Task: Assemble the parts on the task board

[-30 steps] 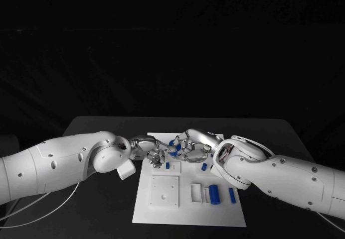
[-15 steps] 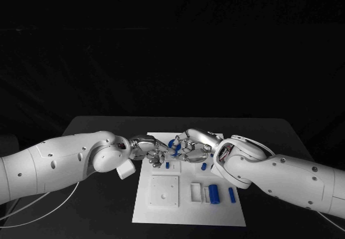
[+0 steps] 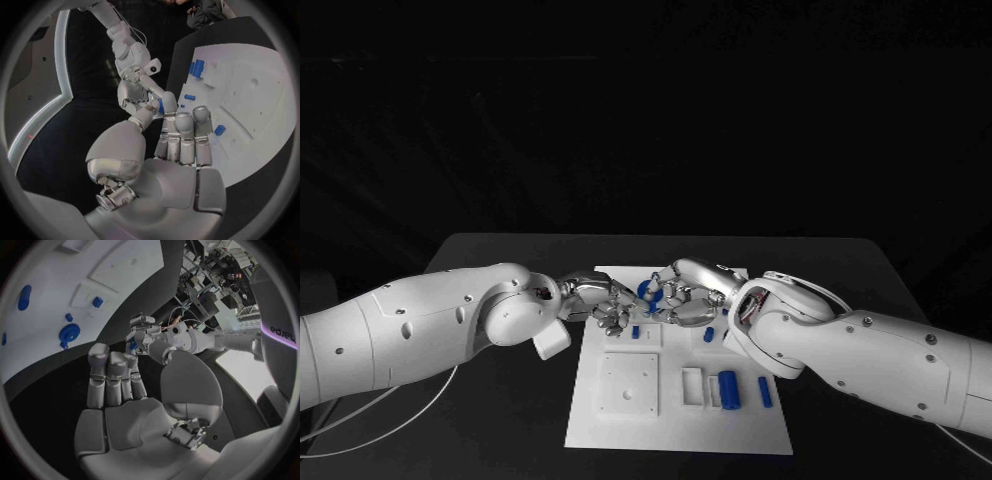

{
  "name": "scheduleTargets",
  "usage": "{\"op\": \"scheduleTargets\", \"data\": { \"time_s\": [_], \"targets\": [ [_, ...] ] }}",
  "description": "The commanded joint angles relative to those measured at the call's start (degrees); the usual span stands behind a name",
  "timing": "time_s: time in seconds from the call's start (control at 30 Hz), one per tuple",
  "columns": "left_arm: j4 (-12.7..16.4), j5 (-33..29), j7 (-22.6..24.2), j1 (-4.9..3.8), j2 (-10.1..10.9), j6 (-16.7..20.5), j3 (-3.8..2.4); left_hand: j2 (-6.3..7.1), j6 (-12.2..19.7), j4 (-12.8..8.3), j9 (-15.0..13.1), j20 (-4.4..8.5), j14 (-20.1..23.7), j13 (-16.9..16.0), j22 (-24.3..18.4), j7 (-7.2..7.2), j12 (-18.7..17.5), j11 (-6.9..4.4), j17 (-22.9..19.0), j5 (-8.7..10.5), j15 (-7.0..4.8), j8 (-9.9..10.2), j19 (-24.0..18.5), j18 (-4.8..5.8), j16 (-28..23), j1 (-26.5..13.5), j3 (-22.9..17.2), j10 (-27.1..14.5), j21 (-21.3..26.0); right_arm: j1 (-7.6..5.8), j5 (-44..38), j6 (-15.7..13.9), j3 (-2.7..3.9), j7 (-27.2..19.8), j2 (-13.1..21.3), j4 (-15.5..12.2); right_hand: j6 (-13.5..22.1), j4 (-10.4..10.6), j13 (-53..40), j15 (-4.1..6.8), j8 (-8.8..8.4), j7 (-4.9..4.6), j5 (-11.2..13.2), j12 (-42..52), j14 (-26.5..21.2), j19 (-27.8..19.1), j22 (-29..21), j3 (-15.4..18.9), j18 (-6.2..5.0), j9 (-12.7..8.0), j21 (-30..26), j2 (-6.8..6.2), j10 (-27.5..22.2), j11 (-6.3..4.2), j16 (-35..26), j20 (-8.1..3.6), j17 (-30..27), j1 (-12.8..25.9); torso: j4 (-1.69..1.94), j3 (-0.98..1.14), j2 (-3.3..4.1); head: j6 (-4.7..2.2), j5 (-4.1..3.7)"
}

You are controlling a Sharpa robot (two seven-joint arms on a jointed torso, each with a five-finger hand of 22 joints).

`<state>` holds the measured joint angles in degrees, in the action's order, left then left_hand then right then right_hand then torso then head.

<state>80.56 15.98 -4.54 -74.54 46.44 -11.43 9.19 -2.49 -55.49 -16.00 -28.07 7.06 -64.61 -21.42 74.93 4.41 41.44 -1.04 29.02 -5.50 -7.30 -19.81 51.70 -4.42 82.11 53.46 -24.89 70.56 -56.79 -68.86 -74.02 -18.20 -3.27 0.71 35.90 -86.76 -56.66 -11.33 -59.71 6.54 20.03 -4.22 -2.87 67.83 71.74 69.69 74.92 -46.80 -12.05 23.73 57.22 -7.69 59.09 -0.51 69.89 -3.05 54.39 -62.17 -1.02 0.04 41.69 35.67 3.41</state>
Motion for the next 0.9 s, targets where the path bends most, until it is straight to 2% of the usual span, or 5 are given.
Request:
{"op": "scheduleTargets", "data": {
  "time_s": [0.03,0.33,0.57,0.7,0.9],
  "targets": [
    [0.0,-0.4,0.5,-0.10,-0.1,-0.9,-0.08,-0.49,-1.3,-0.1,0.0,5.32,0.1,-0.1,0.8,0.58,-0.1,-0.33,0.0,-0.27,-0.28,-0.2,0.4,0.78,0.4,-0.2,0.2,0.0,-0.4,0.07,-0.1,1.2,-0.04,-0.4,0.0,0.0,-1.7,-0.5,-0.1,0.44,0.68,-1.31,0.1,0.4,0.0,-0.2,1.1,0.0,-2.95,0.8,0.3,0.58,-0.2,-0.31,0.3,-0.39,0.1,0.3,-0.01,0.00,0.00,0.06,0.00],
    [0.0,-0.6,0.1,-0.10,-0.2,-1.1,-0.08,0.37,-1.4,0.5,0.1,5.44,-0.1,-0.1,0.7,0.50,-0.2,-0.41,0.0,-0.41,-0.36,-0.2,0.5,0.87,0.3,-1.6,1.1,0.2,-0.3,0.07,-0.1,1.1,-0.04,-0.4,-0.1,0.0,-1.7,-0.5,-0.1,0.44,0.68,-1.32,0.1,0.4,0.0,-0.2,1.1,0.0,-2.95,0.8,0.3,0.60,-0.2,-0.31,0.3,-0.39,0.1,0.3,0.02,-0.01,0.00,0.08,-0.02],
    [0.0,-1.0,0.1,-0.10,-0.1,-1.0,-0.08,2.70,-1.4,2.4,0.2,5.65,-0.1,0.0,0.6,0.47,-0.4,-0.44,-0.1,0.61,-0.40,0.1,0.6,0.84,0.2,-4.2,2.1,0.2,0.0,0.07,-0.1,1.2,-0.04,-0.4,-0.1,0.0,-1.7,-0.5,-0.1,0.44,0.68,-1.32,0.1,0.4,0.0,-0.2,1.1,0.0,-2.95,0.8,0.3,0.63,-0.2,-0.31,0.3,-0.39,0.1,0.3,0.01,-0.01,0.01,0.09,-0.01],
    [-0.1,-1.0,0.3,-0.10,-0.2,-1.2,-0.08,2.56,-1.4,3.5,0.3,5.77,-0.1,0.0,0.5,0.44,-0.5,-0.48,-0.2,0.31,-0.45,0.2,0.6,0.77,0.2,-5.0,1.9,0.2,0.1,0.07,-0.1,1.2,-0.04,-0.5,-0.1,0.1,-1.7,-0.6,-0.1,0.44,0.68,-1.32,0.1,0.4,0.0,-0.2,1.1,0.0,-2.95,0.8,0.3,0.64,-0.2,-0.31,0.3,-0.39,0.1,0.3,0.01,-0.01,0.00,0.07,-0.04],
    [-0.1,-1.0,0.2,-0.10,-0.2,-1.3,-0.08,0.44,-1.5,3.4,0.3,5.86,-0.1,-0.1,0.6,0.41,-0.5,-0.49,-0.2,-1.69,-0.47,0.2,0.6,0.79,0.2,-4.3,1.0,0.3,0.1,0.07,-0.1,1.2,-0.04,-0.5,-0.2,0.1,-1.7,-0.6,-0.1,0.44,0.69,-1.32,0.1,0.4,0.0,-0.2,1.1,0.0,-2.95,0.8,0.3,0.66,-0.2,-0.31,0.3,-0.39,0.1,0.3,0.01,-0.01,0.01,0.09,-0.07]
  ]
}}
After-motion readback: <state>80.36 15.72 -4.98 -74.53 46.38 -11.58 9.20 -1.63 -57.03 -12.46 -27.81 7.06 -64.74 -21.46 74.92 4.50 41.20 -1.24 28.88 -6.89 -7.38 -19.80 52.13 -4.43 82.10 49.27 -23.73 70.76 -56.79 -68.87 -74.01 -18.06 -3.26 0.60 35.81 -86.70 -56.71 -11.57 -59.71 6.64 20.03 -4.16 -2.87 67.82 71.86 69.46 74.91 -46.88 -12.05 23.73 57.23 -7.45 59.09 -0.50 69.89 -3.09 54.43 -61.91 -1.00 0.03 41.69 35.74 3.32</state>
